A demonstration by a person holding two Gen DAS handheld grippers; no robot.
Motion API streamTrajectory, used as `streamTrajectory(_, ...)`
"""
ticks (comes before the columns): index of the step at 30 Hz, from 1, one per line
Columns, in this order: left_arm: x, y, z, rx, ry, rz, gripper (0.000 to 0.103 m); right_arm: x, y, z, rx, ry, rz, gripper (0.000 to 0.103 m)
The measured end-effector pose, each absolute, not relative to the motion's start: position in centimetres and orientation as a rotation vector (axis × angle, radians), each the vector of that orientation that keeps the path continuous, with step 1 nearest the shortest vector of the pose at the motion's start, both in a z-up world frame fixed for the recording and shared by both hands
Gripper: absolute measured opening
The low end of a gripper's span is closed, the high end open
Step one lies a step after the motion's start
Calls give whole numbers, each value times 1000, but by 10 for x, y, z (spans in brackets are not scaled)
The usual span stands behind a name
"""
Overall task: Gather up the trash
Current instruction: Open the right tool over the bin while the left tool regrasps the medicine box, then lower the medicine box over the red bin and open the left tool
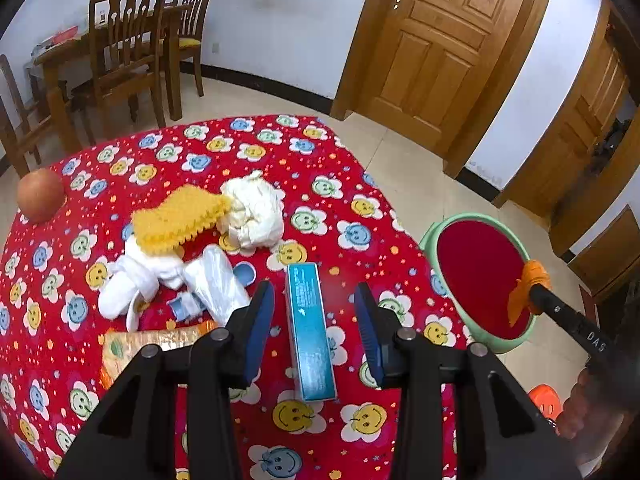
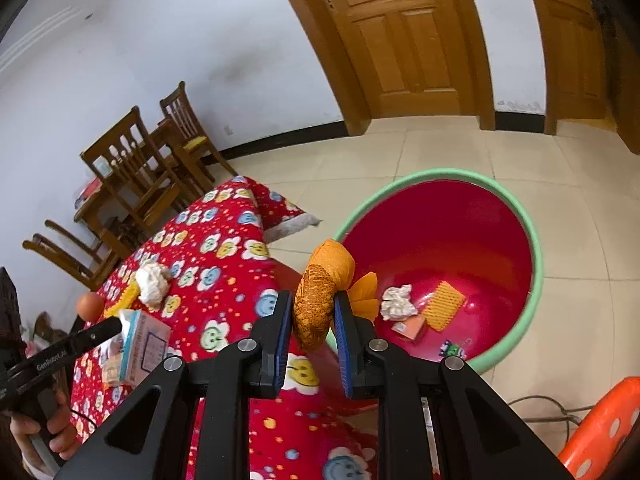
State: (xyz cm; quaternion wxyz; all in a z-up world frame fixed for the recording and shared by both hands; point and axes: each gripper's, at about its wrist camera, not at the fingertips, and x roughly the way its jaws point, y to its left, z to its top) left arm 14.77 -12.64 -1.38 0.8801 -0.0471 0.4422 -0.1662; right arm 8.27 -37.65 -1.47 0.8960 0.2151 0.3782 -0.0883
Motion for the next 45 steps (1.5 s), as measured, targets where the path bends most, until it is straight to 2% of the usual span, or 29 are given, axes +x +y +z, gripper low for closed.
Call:
streamTrajectory(3,148,-125,-20,-94,943,-324,51,80,-381,-18,457,784,-189,21)
streamTrajectory(12,145,-130,-38,-25,988,-298,52,73,-388,-22,476,787,-205,21)
streamTrajectory(13,145,-131,-40,-16,993,-302,50,75,-388,-23,478,786,-208,21)
streamTrajectory(14,145,-133,-43,-9,1000,-312,39,74,-390,-23,479,786,-212,21)
streamTrajectory(16,145,-135,-46,-9,1017,-331,24,72,-394,-25,483,786,-222,21)
streamTrajectory(18,144,-137,-49,-20,1029,-352,18,71,-398,-27,487,787,-234,22)
streamTrajectory(27,141,-165,-32,-25,992,-455,18,69,-418,-37,492,800,-300,24)
streamTrajectory(30,143,-179,-26,-23,984,-490,18,66,-427,-40,511,794,-321,36)
streamTrajectory(39,146,-236,-14,28,960,-592,18,52,-447,-39,548,762,-360,46)
streamTrajectory(45,148,-281,-14,73,945,-666,18,38,-451,-29,536,718,-398,49)
